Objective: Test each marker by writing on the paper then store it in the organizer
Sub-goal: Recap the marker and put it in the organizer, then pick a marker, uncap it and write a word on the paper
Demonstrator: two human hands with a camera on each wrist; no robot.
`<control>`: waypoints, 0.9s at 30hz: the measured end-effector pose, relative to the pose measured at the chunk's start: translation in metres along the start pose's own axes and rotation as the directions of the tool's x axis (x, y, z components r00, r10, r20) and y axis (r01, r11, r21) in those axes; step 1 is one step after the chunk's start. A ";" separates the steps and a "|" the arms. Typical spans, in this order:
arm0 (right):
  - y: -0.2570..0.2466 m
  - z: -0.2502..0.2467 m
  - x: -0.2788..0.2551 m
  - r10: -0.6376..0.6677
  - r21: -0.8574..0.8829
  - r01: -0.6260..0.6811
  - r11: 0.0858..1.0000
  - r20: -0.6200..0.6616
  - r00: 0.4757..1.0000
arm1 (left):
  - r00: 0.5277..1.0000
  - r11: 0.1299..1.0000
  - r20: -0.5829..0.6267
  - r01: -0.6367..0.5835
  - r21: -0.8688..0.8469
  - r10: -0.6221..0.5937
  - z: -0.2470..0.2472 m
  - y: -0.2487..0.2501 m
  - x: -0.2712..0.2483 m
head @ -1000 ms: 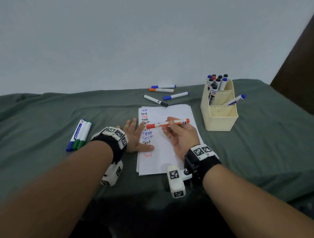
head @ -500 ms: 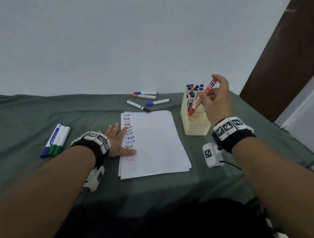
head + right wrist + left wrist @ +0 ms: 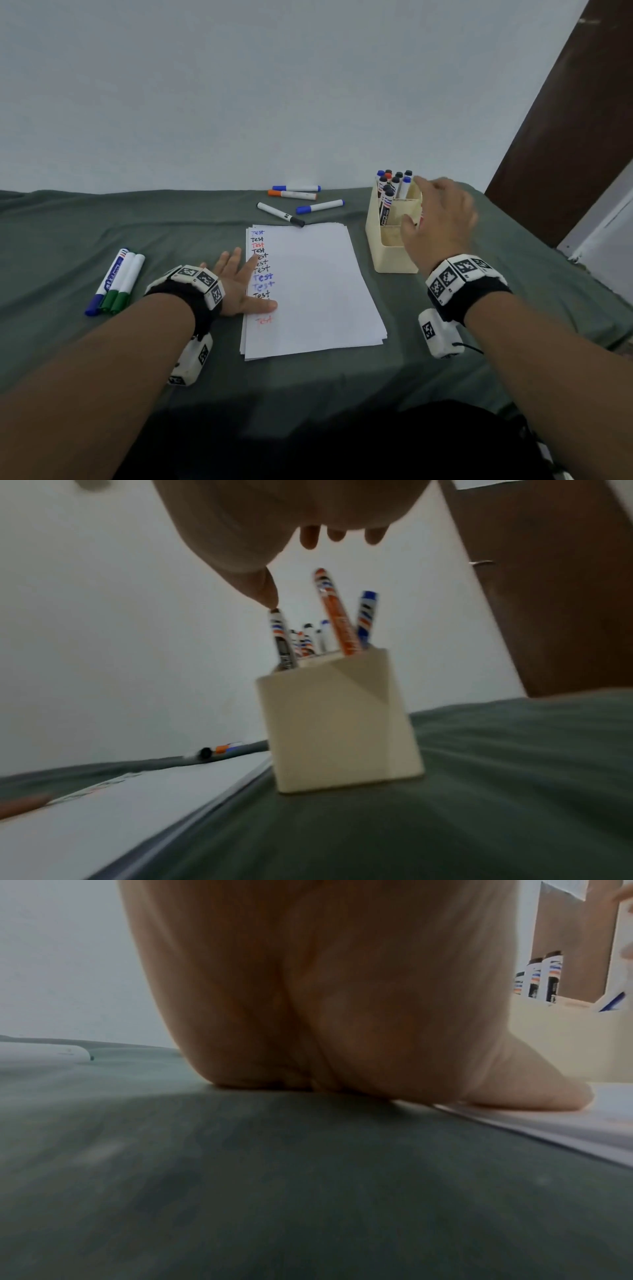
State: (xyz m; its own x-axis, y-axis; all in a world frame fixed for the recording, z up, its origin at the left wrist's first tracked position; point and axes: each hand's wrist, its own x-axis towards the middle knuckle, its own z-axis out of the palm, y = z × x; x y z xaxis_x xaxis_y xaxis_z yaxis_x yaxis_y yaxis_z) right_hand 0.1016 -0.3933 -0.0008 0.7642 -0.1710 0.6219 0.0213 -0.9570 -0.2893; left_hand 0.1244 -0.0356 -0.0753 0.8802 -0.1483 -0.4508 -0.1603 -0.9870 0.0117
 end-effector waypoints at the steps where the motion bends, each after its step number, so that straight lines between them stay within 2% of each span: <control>1: -0.012 -0.001 0.000 -0.052 0.004 0.052 0.999 -0.006 0.999 | 1.000 1.000 0.002 -0.001 -0.001 0.001 0.000 0.000 0.000; 4: -0.047 0.002 0.005 -0.272 0.109 0.269 0.957 0.018 0.962 | 1.000 1.000 0.001 -0.002 -0.002 0.002 0.000 0.001 -0.001; 6: -0.068 0.010 0.011 -0.361 0.193 0.332 0.924 0.146 0.921 | 1.000 1.000 0.006 -0.003 -0.004 0.003 -0.001 0.000 -0.001; 10: -0.096 0.037 0.024 -0.349 0.215 0.276 0.937 0.491 0.798 | 1.000 1.000 0.007 -0.008 -0.001 0.008 -0.003 0.001 -0.003; 13: -0.110 0.061 0.033 -0.310 0.179 0.255 0.950 0.632 0.711 | 1.000 1.000 0.001 -0.011 -0.006 0.011 -0.003 0.002 -0.004; 15: -0.118 0.078 0.041 -0.286 0.148 0.254 0.956 0.675 0.681 | 1.000 1.000 -0.002 -0.013 -0.007 0.013 -0.003 0.002 -0.005; 20: -0.139 0.110 0.065 -0.244 0.061 0.293 0.954 0.726 0.643 | 1.000 1.000 0.004 -0.016 -0.022 0.016 -0.001 0.002 -0.003; 23: -0.154 0.124 0.078 -0.286 0.052 0.365 0.929 0.729 0.622 | 1.000 1.000 0.005 -0.014 -0.027 0.014 0.000 0.001 0.000; 27: -0.172 0.142 0.090 -0.285 -0.001 0.452 0.892 0.775 0.565 | 1.000 0.999 -0.003 -0.016 -0.044 0.016 0.003 0.000 0.003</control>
State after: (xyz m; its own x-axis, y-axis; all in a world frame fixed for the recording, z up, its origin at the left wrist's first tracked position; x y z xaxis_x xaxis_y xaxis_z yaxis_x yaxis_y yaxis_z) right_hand 0.2584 -0.2105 0.0019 0.9247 0.3579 -0.1299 0.3637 -0.9312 0.0231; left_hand 0.1256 -0.0359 -0.0787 0.8788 -0.1642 -0.4481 -0.1548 -0.9862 0.0578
